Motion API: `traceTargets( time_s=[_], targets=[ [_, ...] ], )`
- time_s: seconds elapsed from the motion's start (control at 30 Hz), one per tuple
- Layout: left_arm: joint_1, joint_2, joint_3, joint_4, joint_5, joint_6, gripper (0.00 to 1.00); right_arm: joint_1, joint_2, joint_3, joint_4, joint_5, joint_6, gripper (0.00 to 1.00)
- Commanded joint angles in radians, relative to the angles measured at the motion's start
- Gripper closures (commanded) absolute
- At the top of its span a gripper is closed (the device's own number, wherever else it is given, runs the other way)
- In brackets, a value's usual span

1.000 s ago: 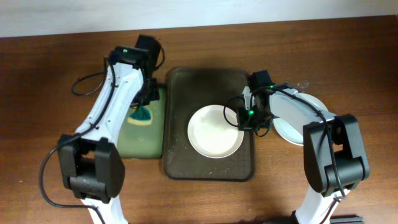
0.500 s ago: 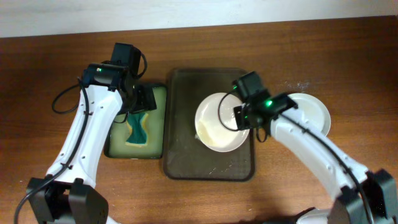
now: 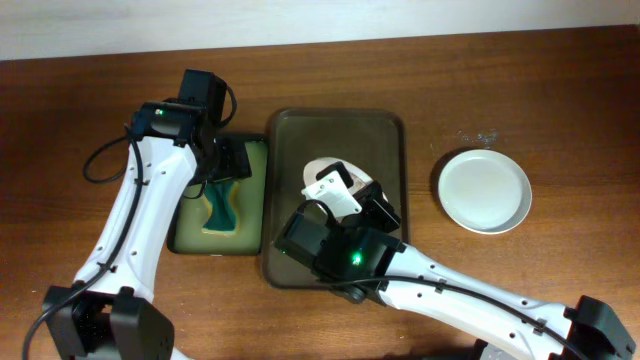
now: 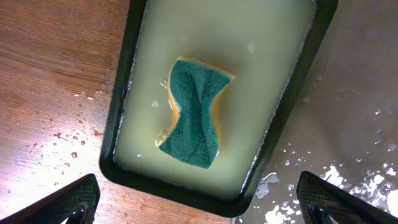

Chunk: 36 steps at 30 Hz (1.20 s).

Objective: Clean dirty plates on tray and stack at the side
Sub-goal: 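Carry the plate right and stack it on the plate pile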

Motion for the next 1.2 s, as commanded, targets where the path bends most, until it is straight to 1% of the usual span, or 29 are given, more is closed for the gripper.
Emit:
traceTargets(
  time_s=[0.0,0.33,0.37,0.4,0.43,0.47,0.53,0.57,0.6,0.63,0.67,0.73,0.8,0.83,0.9,0.93,0.97,1.0,1.03,1.1,1.13,1.17],
  targets=[
    [0.002,-0.019,0.015,-0.001,0.000,0.005,0.01,0.007,-0.020,0.002,0.004,0.072,0.017,0.96],
    [0.002,-0.019,0.015,-0.001,0.000,0.005,0.01,0.003,-0.020,0.002,0.008,0.031,0.056,0.96],
    [0.002,-0.019,0.015,-0.001,0.000,0.005,0.01,-0.016,-0.020,0.002,0.009,0.001,0.111,0.96],
    [0.002,-0.019,0.015,-0.001,0.000,0.005,0.01,-0.062,-0.019,0.002,0.014,-0.102,0.137,0.96],
    [0.002,-0.019,0.015,-0.001,0.000,0.005,0.00,-0.143,-0.019,0.003,0.024,-0.303,0.131,0.96],
    [0.002,-0.019,0.015,-0.001,0.000,0.005,0.01,-0.292,-0.021,0.043,-0.012,-0.661,0.045,0.96],
    [0.002,-0.019,0.015,-0.001,0.000,0.005,0.01,-0.527,-0.031,0.140,-0.075,-0.980,0.019,0.96],
    [0.002,-0.019,0.015,-0.001,0.000,0.005,0.01,-0.679,-0.032,0.181,-0.077,-1.157,-0.019,0.96],
    [0.002,-0.019,0.015,-0.001,0.000,0.005,0.01,-0.829,-0.032,0.186,-0.053,-1.272,-0.019,0.96],
    [0.002,-0.019,0.015,-0.001,0.000,0.005,0.01,-1.038,-0.020,0.186,-0.055,-1.345,-0.019,0.96],
    [0.002,-0.019,0.015,-0.001,0.000,0.005,0.00,-1.190,0.005,0.184,-0.059,-1.350,-0.019,0.96],
    [0.002,-0.019,0.015,-0.001,0.000,0.005,0.01,-1.391,0.087,0.174,-0.060,-1.350,-0.018,0.96],
    [0.002,-0.019,0.015,-0.001,0.000,0.005,0.01,-1.491,0.157,0.158,-0.055,-1.350,-0.018,0.96],
    [0.002,-0.019,0.015,-0.001,0.000,0.005,0.01,-1.542,0.234,0.148,-0.064,-1.349,-0.018,0.96],
    [0.002,-0.019,0.015,-0.001,0.000,0.005,0.01,-1.554,0.335,0.140,-0.095,-1.341,-0.019,0.96],
    [0.002,-0.019,0.015,-0.001,0.000,0.005,0.00,-1.554,0.356,0.135,-0.105,-1.320,-0.018,0.96],
    [0.002,-0.019,0.015,-0.001,0.000,0.005,0.01,-1.554,0.355,0.136,-0.121,-1.304,-0.018,0.74],
    [0.002,-0.019,0.015,-0.001,0.000,0.005,0.01,-1.552,0.313,0.137,-0.139,-1.309,-0.014,0.43],
    [0.002,-0.019,0.015,-0.001,0.000,0.005,0.01,-1.535,0.248,0.137,-0.161,-1.314,-0.019,0.39],
    [0.002,-0.019,0.015,-0.001,0.000,0.005,0.01,-1.474,0.137,0.137,-0.193,-1.338,-0.055,0.39],
    [0.002,-0.019,0.015,-0.001,0.000,0.005,0.00,-1.360,0.026,0.137,-0.206,-1.338,-0.108,0.39],
    [0.002,-0.019,0.015,-0.001,0.000,0.005,0.01,-1.279,-0.020,0.137,-0.206,-1.337,-0.136,0.39]
  ],
)
